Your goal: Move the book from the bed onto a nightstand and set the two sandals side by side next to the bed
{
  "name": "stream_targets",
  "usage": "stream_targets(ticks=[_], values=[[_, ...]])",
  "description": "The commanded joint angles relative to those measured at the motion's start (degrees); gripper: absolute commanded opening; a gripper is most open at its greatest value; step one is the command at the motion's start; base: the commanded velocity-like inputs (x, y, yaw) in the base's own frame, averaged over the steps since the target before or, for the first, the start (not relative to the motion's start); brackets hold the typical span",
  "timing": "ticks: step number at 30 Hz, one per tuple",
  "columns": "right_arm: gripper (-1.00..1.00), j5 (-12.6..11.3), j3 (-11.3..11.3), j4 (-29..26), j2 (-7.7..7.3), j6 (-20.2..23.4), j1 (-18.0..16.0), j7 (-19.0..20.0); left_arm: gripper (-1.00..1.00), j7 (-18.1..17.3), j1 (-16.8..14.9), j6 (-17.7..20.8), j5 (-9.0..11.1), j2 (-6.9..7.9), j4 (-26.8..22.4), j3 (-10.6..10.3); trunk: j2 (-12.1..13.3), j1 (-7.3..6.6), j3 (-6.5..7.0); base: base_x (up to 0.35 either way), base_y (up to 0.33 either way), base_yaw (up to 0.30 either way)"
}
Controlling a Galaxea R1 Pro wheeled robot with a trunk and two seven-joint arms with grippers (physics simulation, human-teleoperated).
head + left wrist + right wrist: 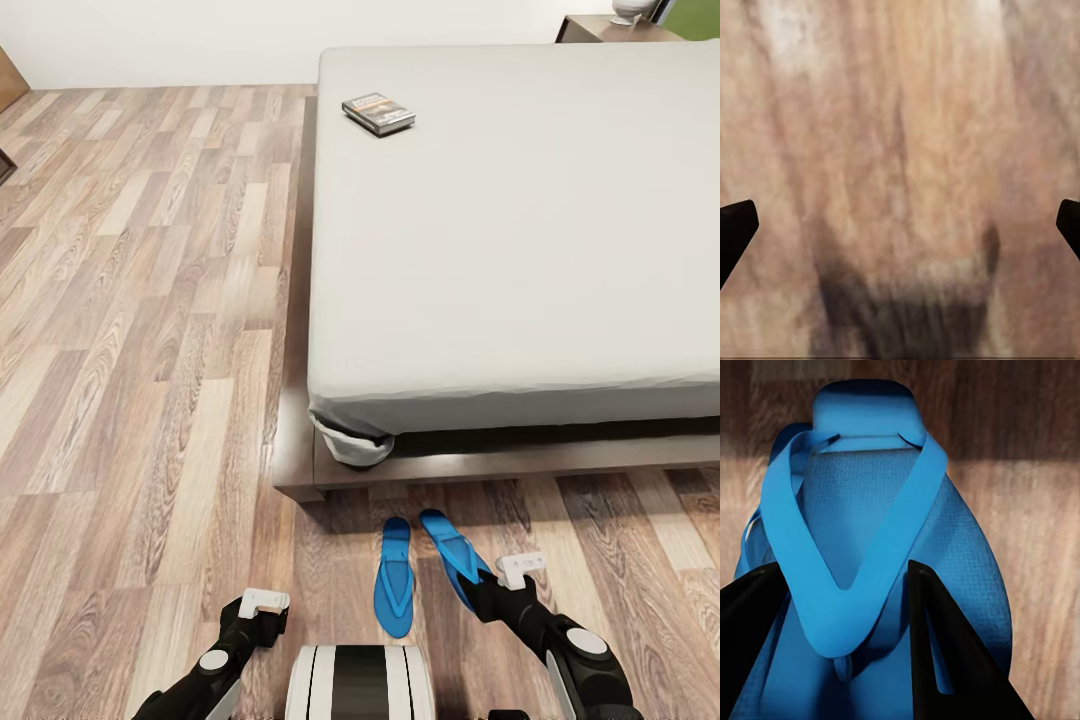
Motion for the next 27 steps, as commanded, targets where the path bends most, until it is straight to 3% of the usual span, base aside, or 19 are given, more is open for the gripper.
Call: stream_targets(ticks=[1, 27], values=[[-1.0, 0.56, -0.15, -0.09, 0.08, 0.21, -0.13, 0.53, 1.0, 0.4, -0.03, -0.18, 0.4, 0.07, -0.02, -0.49, -0.03, 0.01, -0.26, 0.0, 0.0, 0.0], [-1.0, 0.68, 1.15, 0.56, 0.41, 0.28, -1.56, 0.35, 1.0, 0.4, -0.03, -0.18, 0.4, 0.07, -0.02, -0.48, -0.09, 0.14, -1.37, 0.0, 0.0, 0.0]])
